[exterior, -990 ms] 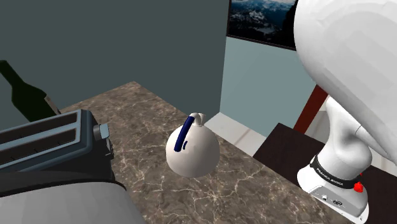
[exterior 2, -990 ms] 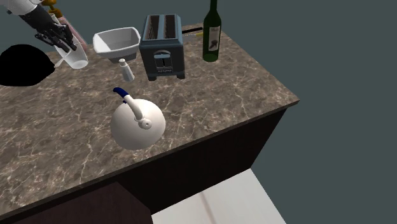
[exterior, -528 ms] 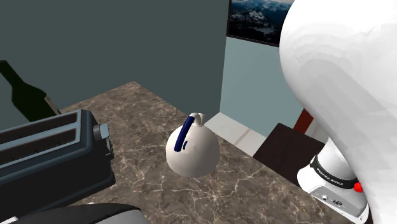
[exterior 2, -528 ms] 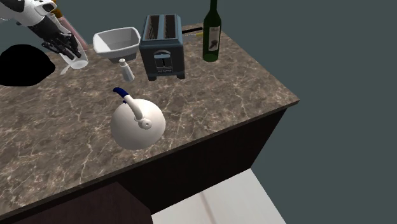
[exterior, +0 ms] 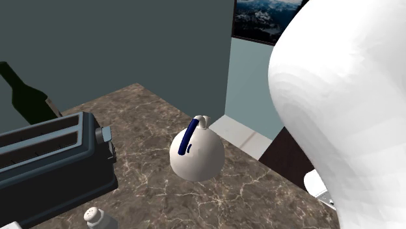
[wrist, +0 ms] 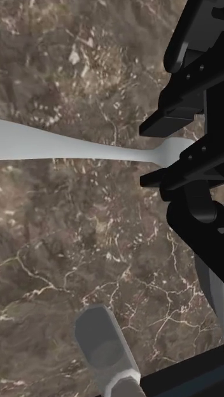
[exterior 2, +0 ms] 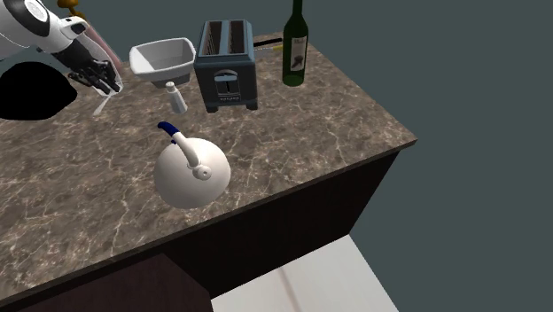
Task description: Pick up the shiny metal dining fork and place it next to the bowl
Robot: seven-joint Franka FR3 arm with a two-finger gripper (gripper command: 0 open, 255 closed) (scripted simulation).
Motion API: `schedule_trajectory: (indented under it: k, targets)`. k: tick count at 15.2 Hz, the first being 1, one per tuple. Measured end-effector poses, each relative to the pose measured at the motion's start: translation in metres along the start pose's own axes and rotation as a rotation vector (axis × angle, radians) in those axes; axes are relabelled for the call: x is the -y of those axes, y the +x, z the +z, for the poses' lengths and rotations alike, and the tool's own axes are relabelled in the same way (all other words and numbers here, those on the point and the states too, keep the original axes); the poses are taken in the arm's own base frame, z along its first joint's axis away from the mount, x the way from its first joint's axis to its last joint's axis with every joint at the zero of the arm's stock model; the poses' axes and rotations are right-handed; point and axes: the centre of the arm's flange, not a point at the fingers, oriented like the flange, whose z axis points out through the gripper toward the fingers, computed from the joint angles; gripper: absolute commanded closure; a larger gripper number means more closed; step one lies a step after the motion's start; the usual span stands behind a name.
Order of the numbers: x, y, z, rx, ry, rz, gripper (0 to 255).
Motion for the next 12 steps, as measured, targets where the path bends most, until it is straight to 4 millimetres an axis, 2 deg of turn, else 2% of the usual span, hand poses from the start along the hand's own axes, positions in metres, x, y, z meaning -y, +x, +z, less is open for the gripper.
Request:
schedule_trajectory:
  k: [10,12]
  targets:
    - [0.012,-0.008,0.051,0.0,0.0,0.0,255]
    - [0.012,-0.008,0.054,0.0,0.0,0.0,255]
